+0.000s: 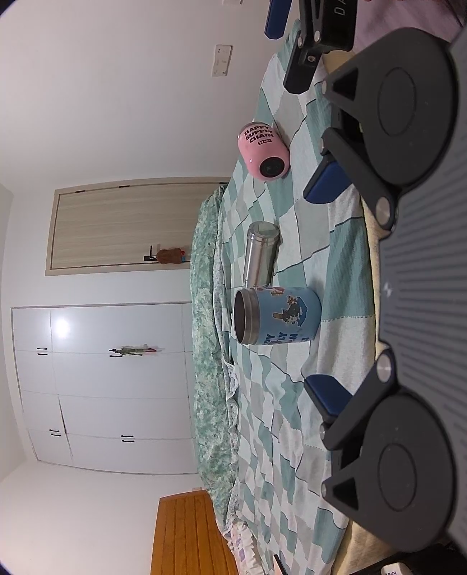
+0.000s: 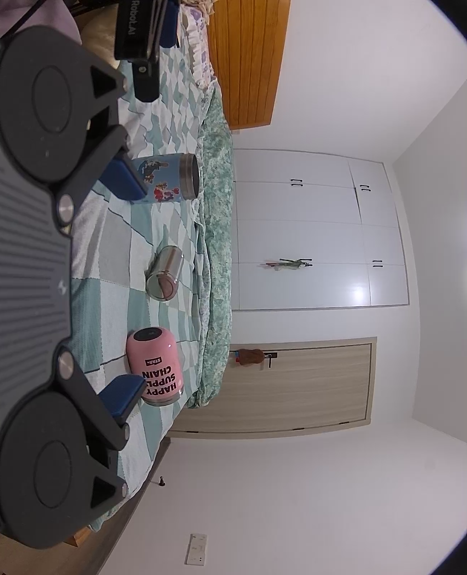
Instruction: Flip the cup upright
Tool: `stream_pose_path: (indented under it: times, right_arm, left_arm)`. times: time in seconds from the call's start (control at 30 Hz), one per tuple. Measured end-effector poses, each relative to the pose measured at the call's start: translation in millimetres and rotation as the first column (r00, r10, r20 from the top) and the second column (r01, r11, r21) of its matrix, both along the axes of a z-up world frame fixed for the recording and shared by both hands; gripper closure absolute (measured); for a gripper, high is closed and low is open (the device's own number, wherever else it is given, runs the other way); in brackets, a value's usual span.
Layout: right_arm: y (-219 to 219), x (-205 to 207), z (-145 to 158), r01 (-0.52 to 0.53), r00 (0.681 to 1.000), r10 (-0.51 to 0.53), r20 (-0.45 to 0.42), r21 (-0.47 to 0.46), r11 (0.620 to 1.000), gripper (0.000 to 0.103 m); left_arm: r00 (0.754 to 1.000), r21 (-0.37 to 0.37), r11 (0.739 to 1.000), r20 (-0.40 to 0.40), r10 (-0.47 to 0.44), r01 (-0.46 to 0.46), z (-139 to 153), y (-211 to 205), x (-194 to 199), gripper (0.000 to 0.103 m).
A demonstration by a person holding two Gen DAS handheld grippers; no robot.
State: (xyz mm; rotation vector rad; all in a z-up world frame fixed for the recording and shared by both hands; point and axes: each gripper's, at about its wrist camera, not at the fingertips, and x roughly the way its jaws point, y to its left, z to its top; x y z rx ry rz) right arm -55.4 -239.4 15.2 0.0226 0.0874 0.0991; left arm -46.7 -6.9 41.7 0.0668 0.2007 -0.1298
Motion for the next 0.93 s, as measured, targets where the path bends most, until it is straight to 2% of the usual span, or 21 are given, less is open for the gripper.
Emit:
stream_pose_path:
  times: [0.93]
  right_arm:
    - [0.6,3.1,-3.0,0.001,1.000,-0.001,-0.006,0.005,1.000,0.000]
  left_arm:
    - [1.000,0.012,1.000,0.026,-0.005,0.005,-2.9,-2.4,-4.5,0.000]
